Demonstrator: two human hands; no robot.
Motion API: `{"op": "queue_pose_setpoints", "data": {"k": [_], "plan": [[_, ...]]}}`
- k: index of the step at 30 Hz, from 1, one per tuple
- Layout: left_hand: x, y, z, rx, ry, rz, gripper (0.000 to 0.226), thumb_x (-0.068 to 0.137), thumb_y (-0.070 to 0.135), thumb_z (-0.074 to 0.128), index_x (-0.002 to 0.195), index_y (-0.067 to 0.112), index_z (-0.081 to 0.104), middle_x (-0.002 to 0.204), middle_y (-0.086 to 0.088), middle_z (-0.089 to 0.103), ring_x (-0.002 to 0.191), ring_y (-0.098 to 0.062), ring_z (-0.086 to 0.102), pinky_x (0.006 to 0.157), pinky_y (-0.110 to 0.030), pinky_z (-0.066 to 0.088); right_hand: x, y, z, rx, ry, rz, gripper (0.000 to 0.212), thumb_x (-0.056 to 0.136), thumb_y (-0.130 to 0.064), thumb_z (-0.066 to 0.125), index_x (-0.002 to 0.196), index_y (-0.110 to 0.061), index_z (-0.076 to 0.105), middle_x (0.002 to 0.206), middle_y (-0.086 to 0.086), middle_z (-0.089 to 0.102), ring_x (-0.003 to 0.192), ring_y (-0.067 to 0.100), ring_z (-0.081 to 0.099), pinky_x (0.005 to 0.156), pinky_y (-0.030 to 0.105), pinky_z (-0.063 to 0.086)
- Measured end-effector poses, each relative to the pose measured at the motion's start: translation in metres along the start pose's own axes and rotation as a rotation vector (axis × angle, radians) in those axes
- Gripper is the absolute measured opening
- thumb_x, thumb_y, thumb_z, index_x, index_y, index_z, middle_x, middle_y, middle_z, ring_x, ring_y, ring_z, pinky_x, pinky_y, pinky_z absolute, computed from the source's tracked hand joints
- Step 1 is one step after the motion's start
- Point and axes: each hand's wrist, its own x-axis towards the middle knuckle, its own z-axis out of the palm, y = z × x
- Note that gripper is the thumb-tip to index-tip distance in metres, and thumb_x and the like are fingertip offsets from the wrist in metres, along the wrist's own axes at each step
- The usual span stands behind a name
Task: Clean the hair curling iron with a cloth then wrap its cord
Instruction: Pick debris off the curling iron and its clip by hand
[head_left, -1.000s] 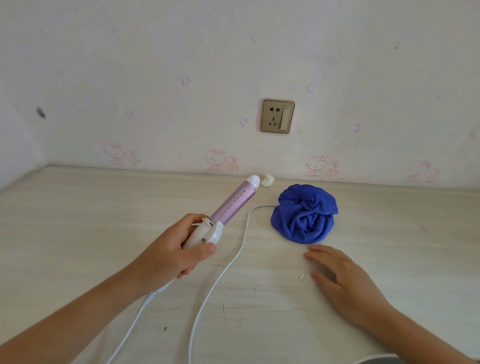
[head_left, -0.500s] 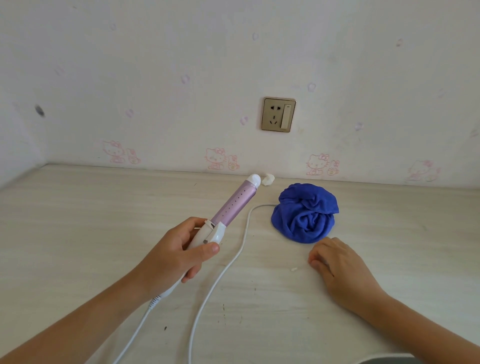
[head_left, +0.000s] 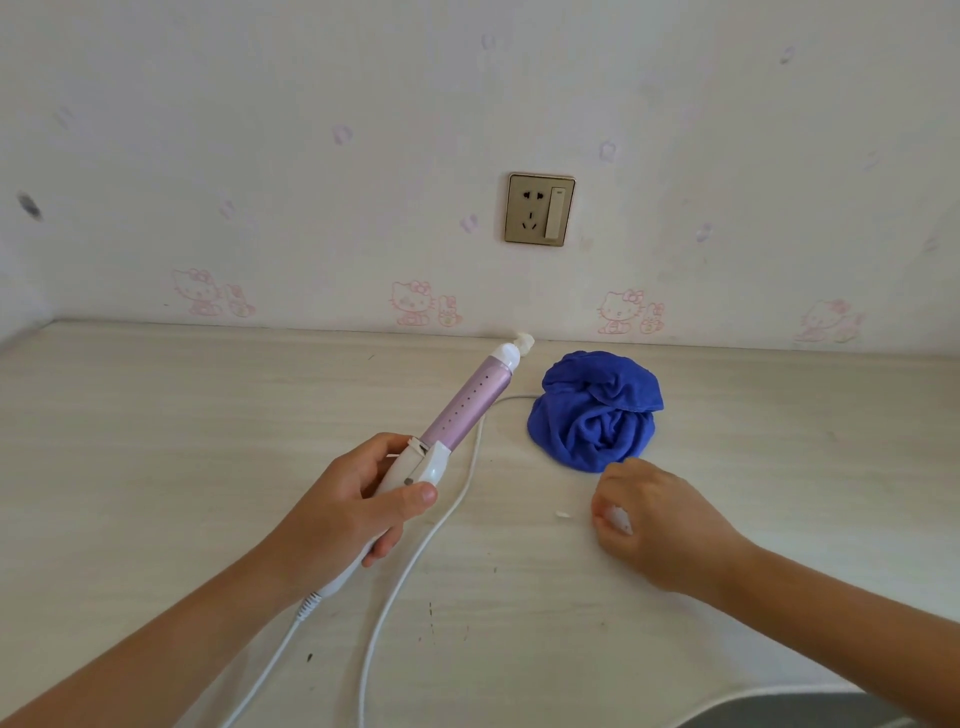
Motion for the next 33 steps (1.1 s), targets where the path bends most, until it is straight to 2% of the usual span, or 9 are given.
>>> {"op": "queue_pose_setpoints", "data": {"k": [5, 9, 12, 15, 21, 25, 27, 29, 33], "plan": [[0.002, -0.001, 0.004, -0.030, -0.014, -0.017, 0.036, 0.076, 0.044, 0.077, 0.109, 0.031, 0.069, 0.086, -0.032, 0.057, 0.051, -0.020, 0.047, 0.046, -0.032, 0.041, 0.011, -0.006, -0.017, -0.057, -0.158, 0.074, 0.015, 0.097, -0.033, 0.055, 0.090, -0.030, 0.067, 0.096, -0.015, 0.062, 0.091, 0.008, 0.058, 0.081, 0.024, 0.050], [0.003, -0.003, 0.005, -0.030, -0.017, -0.020, 0.036, 0.077, 0.045, 0.076, 0.109, 0.032, 0.069, 0.088, -0.035, 0.058, 0.050, -0.021, 0.047, 0.046, -0.032, 0.042, 0.023, -0.016, -0.023, -0.168, -0.298, 0.084, 0.023, 0.094, -0.021, 0.050, 0.072, -0.025, 0.051, 0.082, -0.005, 0.057, 0.073, 0.017, 0.052, 0.063, 0.028, 0.042], [0.004, -0.003, 0.005, -0.036, -0.014, -0.026, 0.036, 0.077, 0.044, 0.076, 0.110, 0.032, 0.069, 0.088, -0.034, 0.059, 0.050, -0.020, 0.048, 0.045, -0.031, 0.042, 0.028, -0.021, -0.022, -0.176, -0.341, 0.105, 0.012, 0.084, -0.017, 0.055, 0.080, -0.008, 0.062, 0.073, 0.001, 0.051, 0.065, 0.017, 0.042, 0.058, 0.032, 0.037], [0.005, -0.004, 0.004, -0.048, -0.013, -0.031, 0.035, 0.076, 0.043, 0.076, 0.108, 0.032, 0.070, 0.086, -0.023, 0.064, 0.049, -0.020, 0.048, 0.045, -0.031, 0.041, 0.031, -0.024, -0.020, -0.144, -0.360, 0.110, 0.023, 0.076, -0.024, 0.061, 0.085, -0.004, 0.065, 0.071, 0.001, 0.050, 0.064, 0.017, 0.040, 0.056, 0.032, 0.035], [0.005, -0.006, 0.003, -0.049, -0.017, -0.036, 0.035, 0.077, 0.043, 0.076, 0.109, 0.031, 0.069, 0.084, -0.013, 0.067, 0.049, -0.020, 0.048, 0.045, -0.031, 0.041, 0.032, -0.024, -0.014, -0.128, -0.344, 0.109, 0.013, 0.071, -0.028, 0.057, 0.070, -0.016, 0.051, 0.067, 0.001, 0.048, 0.061, 0.017, 0.038, 0.054, 0.033, 0.032], [0.005, -0.008, 0.000, -0.047, -0.018, -0.032, 0.037, 0.078, 0.044, 0.076, 0.111, 0.030, 0.069, 0.084, -0.011, 0.068, 0.049, -0.021, 0.048, 0.046, -0.032, 0.041, 0.033, -0.021, -0.018, -0.086, -0.310, 0.134, 0.016, 0.080, -0.025, 0.056, 0.078, -0.009, 0.058, 0.074, 0.002, 0.054, 0.066, 0.016, 0.042, 0.059, 0.034, 0.038], [0.004, -0.009, -0.001, -0.047, -0.021, -0.031, 0.038, 0.079, 0.044, 0.076, 0.113, 0.029, 0.069, 0.085, -0.011, 0.068, 0.050, -0.020, 0.048, 0.046, -0.032, 0.041, 0.032, -0.019, -0.021, -0.083, -0.304, 0.104, 0.014, 0.088, -0.026, 0.057, 0.076, -0.018, 0.057, 0.078, -0.005, 0.057, 0.070, 0.014, 0.048, 0.064, 0.032, 0.043], [0.004, -0.011, -0.003, -0.050, -0.022, -0.029, 0.038, 0.079, 0.044, 0.076, 0.113, 0.029, 0.069, 0.085, -0.012, 0.067, 0.050, -0.020, 0.048, 0.045, -0.031, 0.041, 0.030, -0.018, -0.021, -0.061, -0.286, 0.076, 0.007, 0.093, -0.037, 0.065, 0.090, -0.032, 0.068, 0.092, -0.014, 0.064, 0.085, 0.009, 0.059, 0.074, 0.025, 0.049], [0.005, -0.010, -0.004, -0.063, -0.021, -0.020, 0.037, 0.078, 0.043, 0.077, 0.112, 0.030, 0.069, 0.087, -0.025, 0.062, 0.049, -0.020, 0.048, 0.045, -0.030, 0.041, 0.031, -0.024, -0.009, 0.001, -0.161, 0.035, 0.020, 0.094, -0.044, 0.069, 0.109, -0.031, 0.074, 0.101, -0.016, 0.065, 0.099, 0.009, 0.061, 0.084, 0.026, 0.050]]}}
